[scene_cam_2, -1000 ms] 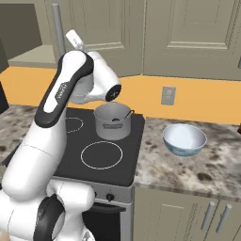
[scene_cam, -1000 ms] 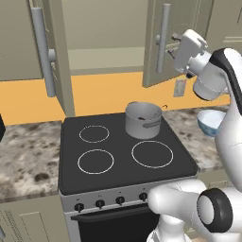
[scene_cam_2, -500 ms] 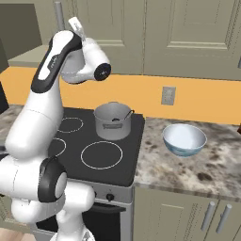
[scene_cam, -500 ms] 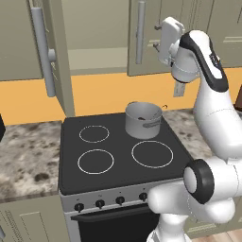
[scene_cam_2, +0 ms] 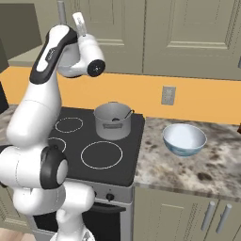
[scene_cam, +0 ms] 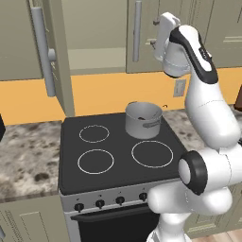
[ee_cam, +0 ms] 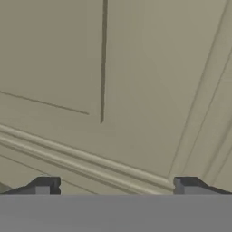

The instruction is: Open the cabinet and move the ladle to the pot. Then close the cabinet.

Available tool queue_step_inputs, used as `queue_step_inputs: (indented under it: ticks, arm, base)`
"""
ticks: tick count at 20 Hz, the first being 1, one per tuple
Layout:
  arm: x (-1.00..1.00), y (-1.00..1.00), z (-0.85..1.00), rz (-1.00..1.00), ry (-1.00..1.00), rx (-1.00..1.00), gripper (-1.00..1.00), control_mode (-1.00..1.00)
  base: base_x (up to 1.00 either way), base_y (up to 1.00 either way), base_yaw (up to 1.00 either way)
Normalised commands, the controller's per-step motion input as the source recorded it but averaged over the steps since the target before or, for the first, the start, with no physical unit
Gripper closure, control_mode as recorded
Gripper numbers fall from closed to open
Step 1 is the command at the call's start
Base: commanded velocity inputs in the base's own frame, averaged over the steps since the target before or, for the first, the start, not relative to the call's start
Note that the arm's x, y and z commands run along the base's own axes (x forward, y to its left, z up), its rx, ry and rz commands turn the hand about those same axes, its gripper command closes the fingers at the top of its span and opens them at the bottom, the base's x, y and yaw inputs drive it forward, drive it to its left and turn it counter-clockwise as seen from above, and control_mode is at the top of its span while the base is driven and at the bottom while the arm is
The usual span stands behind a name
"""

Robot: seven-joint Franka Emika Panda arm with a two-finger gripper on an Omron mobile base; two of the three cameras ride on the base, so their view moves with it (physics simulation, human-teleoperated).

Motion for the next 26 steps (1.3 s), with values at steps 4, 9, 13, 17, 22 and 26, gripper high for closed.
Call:
queue_step_inputs:
  ticks: [4, 9, 13, 17, 22, 26]
  arm:
    - [0.36, 0.0, -0.03, -0.06, 0.0, 0.07, -1.0, -1.0]
    - [-0.21, -0.01, 0.14, -0.05, 0.01, 0.02, -1.0, -1.0]
    - [-0.94, -0.11, 0.47, -0.03, 0.02, 0.0, -1.0, -1.0]
    - [-1.0, -0.07, 0.38, -0.02, 0.07, 0.0, -1.0, -1.0]
    - [-1.0, -0.01, 0.11, -0.01, 0.14, -0.01, -1.0, -1.0]
    - [-0.99, 0.24, 0.01, 0.0, 0.19, -0.06, -1.0, -1.0]
  base:
    - [0.0, 0.0, 0.0]
    - [0.0, 0.0, 0.0]
    - [0.0, 0.0, 0.0]
    - [0.0, 0.0, 0.0]
    - [0.0, 0.0, 0.0]
    - [0.0, 0.0, 0.0]
